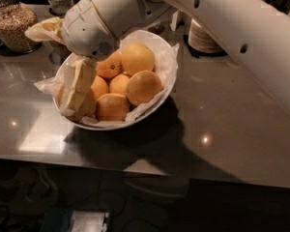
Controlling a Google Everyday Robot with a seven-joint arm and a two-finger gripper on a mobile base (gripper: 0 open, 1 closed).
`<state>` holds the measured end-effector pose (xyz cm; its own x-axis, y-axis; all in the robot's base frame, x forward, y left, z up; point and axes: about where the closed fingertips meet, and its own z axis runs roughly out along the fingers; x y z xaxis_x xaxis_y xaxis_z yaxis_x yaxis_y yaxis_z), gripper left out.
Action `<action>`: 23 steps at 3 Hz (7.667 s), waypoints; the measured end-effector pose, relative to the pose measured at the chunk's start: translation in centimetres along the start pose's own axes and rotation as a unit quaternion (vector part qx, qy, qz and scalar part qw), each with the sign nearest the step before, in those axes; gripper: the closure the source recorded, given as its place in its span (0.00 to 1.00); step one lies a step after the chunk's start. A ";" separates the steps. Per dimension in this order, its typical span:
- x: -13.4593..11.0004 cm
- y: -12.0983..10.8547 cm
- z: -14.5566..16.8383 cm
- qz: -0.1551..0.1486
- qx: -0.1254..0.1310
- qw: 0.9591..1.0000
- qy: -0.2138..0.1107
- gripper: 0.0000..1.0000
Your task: Pick orange from white bowl
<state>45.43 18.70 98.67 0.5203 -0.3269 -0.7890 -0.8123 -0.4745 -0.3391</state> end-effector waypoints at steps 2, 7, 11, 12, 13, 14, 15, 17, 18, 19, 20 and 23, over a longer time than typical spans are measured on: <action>4.9 2.7 1.0 0.083 0.006 0.996 -0.033 0.00; 5.8 1.1 4.9 0.132 -0.007 0.987 -0.086 0.00; 9.7 0.6 3.7 0.168 0.040 0.982 -0.073 0.00; 9.7 0.6 3.7 0.169 0.039 0.982 -0.073 0.00; 9.7 0.6 3.7 0.169 0.039 0.982 -0.073 0.19; 9.7 0.6 3.7 0.168 0.039 0.982 -0.073 0.58; 9.6 0.6 3.7 0.168 0.039 0.982 -0.073 0.81; 9.5 0.6 3.0 0.168 0.039 0.982 -0.074 1.00; 9.2 0.5 2.8 0.168 0.039 0.982 -0.074 1.00; 4.3 1.4 -0.3 0.122 0.065 0.983 -0.118 1.00; -0.6 3.8 -5.7 0.054 0.125 0.980 -0.147 1.00; -4.1 11.1 -18.3 0.027 0.255 0.960 -0.117 1.00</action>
Offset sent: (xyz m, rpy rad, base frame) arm 0.0074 -0.0341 -0.0882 0.0227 0.2644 -0.1123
